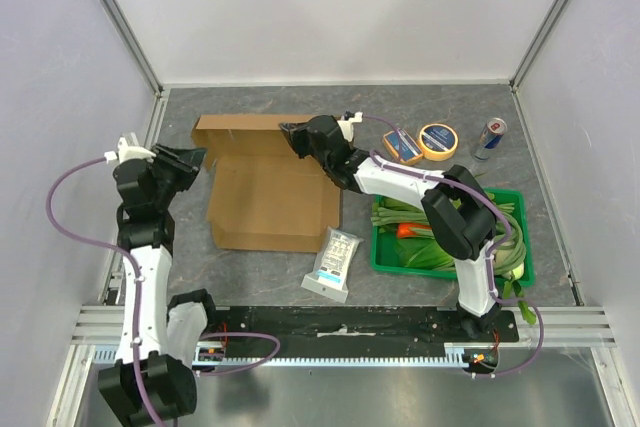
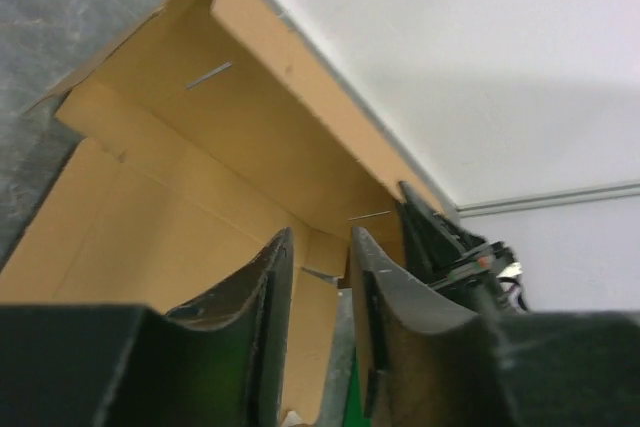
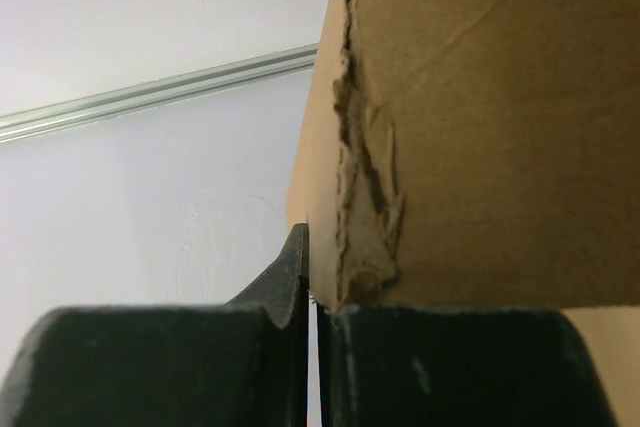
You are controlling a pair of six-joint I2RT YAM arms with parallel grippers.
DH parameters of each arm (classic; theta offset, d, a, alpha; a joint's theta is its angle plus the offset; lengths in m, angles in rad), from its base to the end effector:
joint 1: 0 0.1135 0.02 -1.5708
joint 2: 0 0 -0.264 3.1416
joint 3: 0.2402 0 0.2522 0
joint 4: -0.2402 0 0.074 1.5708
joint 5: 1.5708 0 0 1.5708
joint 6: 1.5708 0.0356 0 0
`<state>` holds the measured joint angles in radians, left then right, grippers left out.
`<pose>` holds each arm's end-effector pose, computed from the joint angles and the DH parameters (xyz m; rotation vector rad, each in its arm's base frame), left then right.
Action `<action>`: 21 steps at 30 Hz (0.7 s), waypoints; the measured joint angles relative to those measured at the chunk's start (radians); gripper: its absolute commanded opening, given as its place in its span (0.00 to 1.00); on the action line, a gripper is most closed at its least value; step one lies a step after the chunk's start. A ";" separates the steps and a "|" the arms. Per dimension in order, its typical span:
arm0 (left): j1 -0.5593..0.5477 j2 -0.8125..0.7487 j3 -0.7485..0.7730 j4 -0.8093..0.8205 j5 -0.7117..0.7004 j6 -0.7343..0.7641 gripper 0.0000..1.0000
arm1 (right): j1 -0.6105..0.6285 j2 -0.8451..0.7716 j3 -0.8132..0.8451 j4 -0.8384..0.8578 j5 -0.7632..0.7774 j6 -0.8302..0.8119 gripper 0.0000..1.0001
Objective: Fold the paper box
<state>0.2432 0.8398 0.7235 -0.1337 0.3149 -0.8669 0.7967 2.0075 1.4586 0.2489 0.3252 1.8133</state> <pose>0.1953 0.0371 0.3145 -0.7832 1.6972 -0.7225 0.3401 0.3316 0.2443 1.2617 1.7353 1.4237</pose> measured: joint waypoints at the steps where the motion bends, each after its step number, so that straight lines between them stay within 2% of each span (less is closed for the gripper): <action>1: 0.002 -0.013 -0.022 0.009 0.001 0.002 0.20 | -0.002 0.000 0.000 0.002 -0.004 0.000 0.00; 3: 0.008 0.016 -0.074 0.035 0.021 -0.004 0.07 | -0.005 0.002 0.000 0.005 -0.010 0.000 0.00; 6: 0.013 0.163 -0.145 0.082 0.081 -0.023 0.02 | -0.006 0.002 0.000 0.006 -0.013 0.000 0.00; 11: 0.014 0.361 -0.237 0.115 0.075 -0.072 0.02 | -0.009 0.003 0.000 0.013 -0.019 -0.001 0.00; 16: 0.017 0.402 -0.245 0.111 -0.069 -0.149 0.02 | -0.013 0.003 -0.003 0.023 -0.025 -0.004 0.00; 21: 0.027 0.531 -0.217 0.071 -0.161 -0.204 0.02 | -0.022 0.003 -0.017 0.043 -0.038 -0.011 0.00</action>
<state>0.2707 1.3708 0.5068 -0.0624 0.1535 -1.0706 0.7750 2.0102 1.4414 0.2920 0.2874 1.8023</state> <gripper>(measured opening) 0.025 0.012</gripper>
